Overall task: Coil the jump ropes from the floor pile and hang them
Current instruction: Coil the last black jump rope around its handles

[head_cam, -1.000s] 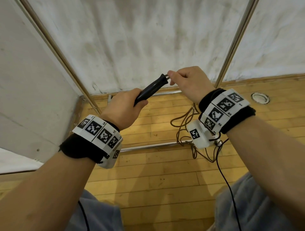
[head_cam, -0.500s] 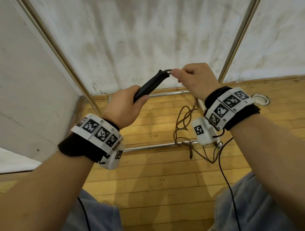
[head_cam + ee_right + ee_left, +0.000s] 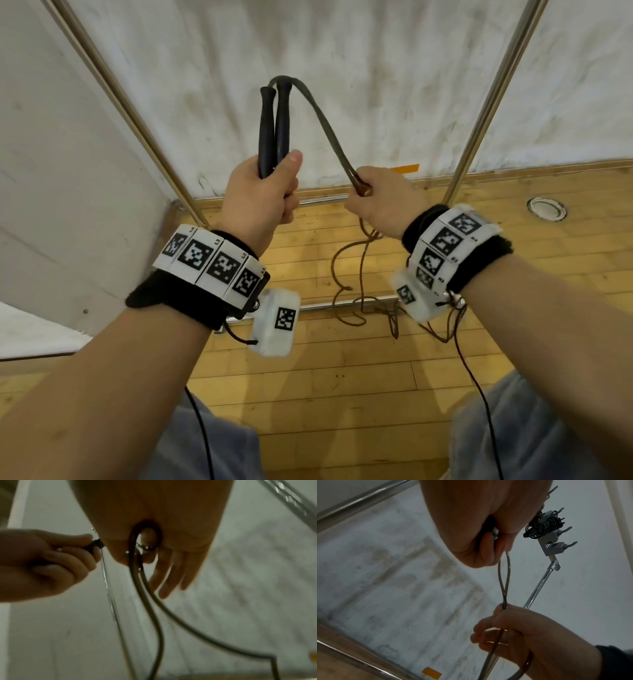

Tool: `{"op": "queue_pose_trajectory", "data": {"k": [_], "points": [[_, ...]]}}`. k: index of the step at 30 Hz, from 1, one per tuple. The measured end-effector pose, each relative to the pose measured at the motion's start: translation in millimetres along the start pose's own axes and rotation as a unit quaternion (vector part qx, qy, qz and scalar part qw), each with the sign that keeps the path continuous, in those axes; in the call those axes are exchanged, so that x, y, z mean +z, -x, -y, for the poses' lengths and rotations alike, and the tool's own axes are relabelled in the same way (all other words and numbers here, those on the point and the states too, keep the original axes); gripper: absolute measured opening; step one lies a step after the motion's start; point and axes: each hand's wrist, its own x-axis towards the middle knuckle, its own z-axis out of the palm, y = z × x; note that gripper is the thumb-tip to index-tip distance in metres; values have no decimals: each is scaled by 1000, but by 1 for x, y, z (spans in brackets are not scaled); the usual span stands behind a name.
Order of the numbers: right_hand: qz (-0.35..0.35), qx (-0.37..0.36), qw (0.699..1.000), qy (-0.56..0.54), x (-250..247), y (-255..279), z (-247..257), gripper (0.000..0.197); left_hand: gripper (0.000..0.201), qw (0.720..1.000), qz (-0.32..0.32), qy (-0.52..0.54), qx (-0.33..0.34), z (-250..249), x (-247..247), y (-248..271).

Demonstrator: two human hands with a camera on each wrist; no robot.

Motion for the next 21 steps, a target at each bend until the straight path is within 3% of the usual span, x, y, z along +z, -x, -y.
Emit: {"op": "queue_pose_trajectory", "data": {"k": [1,3,5,12,15,21], "points": [[0,-4,996,-93,6,3,4,12,15,1000,-9,2,-3,0,0,-2],[27,13,957,-288,15,8,10,8,14,999,-29,22,-20,1,-1,-5],[48,25,925,-375,21,10,14,13,16,997,-53,51,-38,0,-1,-7],[100,-16,982,-159,46,20,24,40,25,988,-33,103,-110,2,1,-7],[120,-26,989,-87,55,27,30,40,24,986,-2,120,-119,2,1,-6],[173,-27,983,-62,73,36,37,46,23,979,2,170,-111,2,1,-5]]}}
